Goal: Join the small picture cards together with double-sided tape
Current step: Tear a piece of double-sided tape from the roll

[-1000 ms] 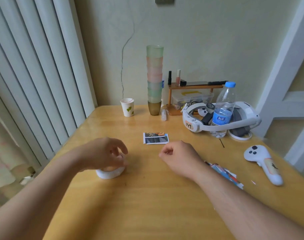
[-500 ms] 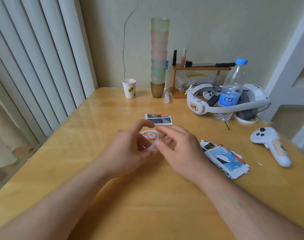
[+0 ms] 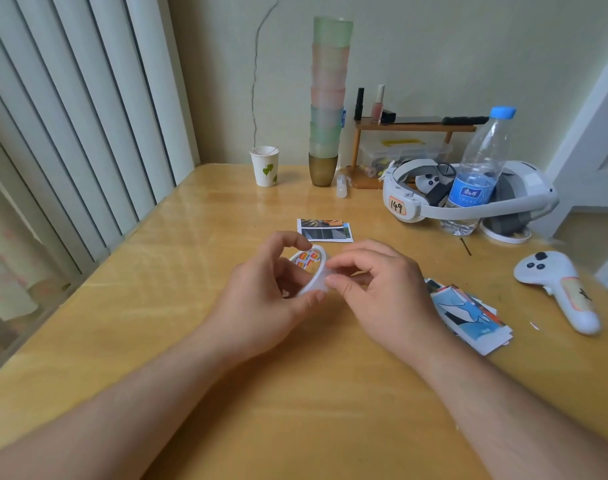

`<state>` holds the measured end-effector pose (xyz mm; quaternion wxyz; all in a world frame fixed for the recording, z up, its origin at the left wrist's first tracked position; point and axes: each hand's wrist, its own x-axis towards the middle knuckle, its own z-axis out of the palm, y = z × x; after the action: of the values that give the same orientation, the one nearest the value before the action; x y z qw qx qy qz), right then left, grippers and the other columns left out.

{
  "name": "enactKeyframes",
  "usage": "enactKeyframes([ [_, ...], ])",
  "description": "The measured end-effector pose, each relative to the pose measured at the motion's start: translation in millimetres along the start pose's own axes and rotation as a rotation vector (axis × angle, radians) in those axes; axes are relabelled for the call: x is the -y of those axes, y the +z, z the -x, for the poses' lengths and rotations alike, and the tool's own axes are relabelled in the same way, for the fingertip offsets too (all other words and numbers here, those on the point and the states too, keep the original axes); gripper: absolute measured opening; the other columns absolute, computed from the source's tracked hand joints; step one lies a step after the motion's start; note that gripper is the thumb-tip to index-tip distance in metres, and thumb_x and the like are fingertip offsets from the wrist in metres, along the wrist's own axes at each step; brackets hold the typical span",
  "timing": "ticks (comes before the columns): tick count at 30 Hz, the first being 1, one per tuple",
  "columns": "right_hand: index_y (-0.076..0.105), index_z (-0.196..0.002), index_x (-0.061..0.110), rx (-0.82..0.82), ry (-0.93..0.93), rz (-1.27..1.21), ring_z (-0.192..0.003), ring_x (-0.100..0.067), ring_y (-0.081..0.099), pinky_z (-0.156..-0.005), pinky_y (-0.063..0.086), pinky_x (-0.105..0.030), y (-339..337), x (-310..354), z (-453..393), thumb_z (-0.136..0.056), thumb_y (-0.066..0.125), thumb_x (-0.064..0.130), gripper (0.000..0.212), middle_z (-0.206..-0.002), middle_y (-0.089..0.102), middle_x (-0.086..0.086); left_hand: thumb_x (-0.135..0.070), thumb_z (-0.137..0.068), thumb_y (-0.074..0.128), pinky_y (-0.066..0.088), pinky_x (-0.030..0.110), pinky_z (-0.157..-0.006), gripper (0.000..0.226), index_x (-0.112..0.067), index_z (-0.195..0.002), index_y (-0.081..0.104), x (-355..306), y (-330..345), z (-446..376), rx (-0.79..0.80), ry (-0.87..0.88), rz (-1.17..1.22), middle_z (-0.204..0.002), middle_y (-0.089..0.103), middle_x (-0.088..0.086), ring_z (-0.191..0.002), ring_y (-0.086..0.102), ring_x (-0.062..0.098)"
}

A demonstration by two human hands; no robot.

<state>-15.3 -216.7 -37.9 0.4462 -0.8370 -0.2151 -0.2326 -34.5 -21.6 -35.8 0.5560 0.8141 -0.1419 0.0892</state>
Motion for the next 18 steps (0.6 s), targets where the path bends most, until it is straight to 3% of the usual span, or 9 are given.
enactKeyframes([
  [3, 0.08, -0.092, 0.022, 0.026, -0.031, 0.053, -0.089, -0.009, 0.068, -0.077, 0.058, -0.032, -2.0, -1.8, 0.7, -0.086, 0.08, 0.012, 0.012, -0.095, 0.07, 0.014, -0.013, -0.084, 0.084, 0.054, 0.037, -0.067, 0.045, -0.042, -0.108, 0.058, 1.6, 0.6, 0.3, -0.008, 0.016, -0.014, -0.08, 0.073, -0.004, -0.065, 0.061, 0.016],
  [8, 0.077, -0.09, 0.023, 0.093, -0.095, 0.086, -0.083, -0.011, 0.066, -0.074, 0.056, -0.031, -7.9, 1.7, 2.1, -0.089, 0.076, 0.016, 0.007, -0.09, 0.068, 0.014, -0.021, -0.089, 0.081, 0.046, 0.024, -0.058, 0.021, -0.036, -0.097, 0.068, 1.0, 0.3, 0.0, -0.021, 0.081, -0.077, -0.078, 0.072, -0.006, -0.059, 0.051, 0.01],
  [10, 0.076, -0.088, 0.022, 0.081, -0.125, 0.104, -0.081, -0.009, 0.065, -0.073, 0.055, -0.029, -7.8, 5.2, 2.4, -0.089, 0.075, 0.017, 0.005, -0.087, 0.068, 0.013, -0.035, -0.088, 0.077, 0.042, 0.021, -0.057, 0.008, -0.034, -0.094, 0.073, 0.0, 0.6, 0.6, -0.027, 0.112, -0.108, -0.076, 0.069, -0.007, -0.058, 0.048, 0.009],
  [12, 0.075, -0.086, 0.021, 0.057, -0.139, 0.116, -0.079, -0.008, 0.065, -0.071, 0.054, -0.028, -6.4, 7.9, 2.5, -0.089, 0.075, 0.018, 0.004, -0.085, 0.068, 0.014, -0.048, -0.084, 0.071, 0.04, 0.018, -0.056, 0.017, -0.034, -0.092, 0.074, -0.4, 1.0, 0.9, -0.047, 0.141, -0.139, -0.075, 0.068, -0.007, -0.056, 0.047, 0.006],
  [15, 0.074, -0.085, 0.022, 0.036, -0.147, 0.139, -0.077, -0.008, 0.064, -0.07, 0.054, -0.03, -4.9, 10.1, 3.2, -0.088, 0.074, 0.019, 0.004, -0.083, 0.067, 0.015, -0.037, -0.089, 0.075, 0.037, 0.016, -0.056, 0.007, -0.034, -0.095, 0.073, -1.4, 0.1, -0.4, -0.057, 0.179, -0.202, -0.073, 0.067, -0.008, -0.055, 0.046, 0.009],
  [18, 0.073, -0.084, 0.023, 0.039, -0.165, 0.153, -0.076, -0.008, 0.064, -0.07, 0.054, -0.033, -6.1, 9.9, 3.0, -0.088, 0.073, 0.02, 0.005, -0.084, 0.067, 0.015, -0.025, -0.094, 0.075, 0.037, 0.016, -0.057, 0.012, -0.032, -0.1, 0.068, 0.0, 0.3, -0.3, -0.04, 0.208, -0.266, -0.071, 0.066, -0.009, -0.056, 0.047, 0.011],
])
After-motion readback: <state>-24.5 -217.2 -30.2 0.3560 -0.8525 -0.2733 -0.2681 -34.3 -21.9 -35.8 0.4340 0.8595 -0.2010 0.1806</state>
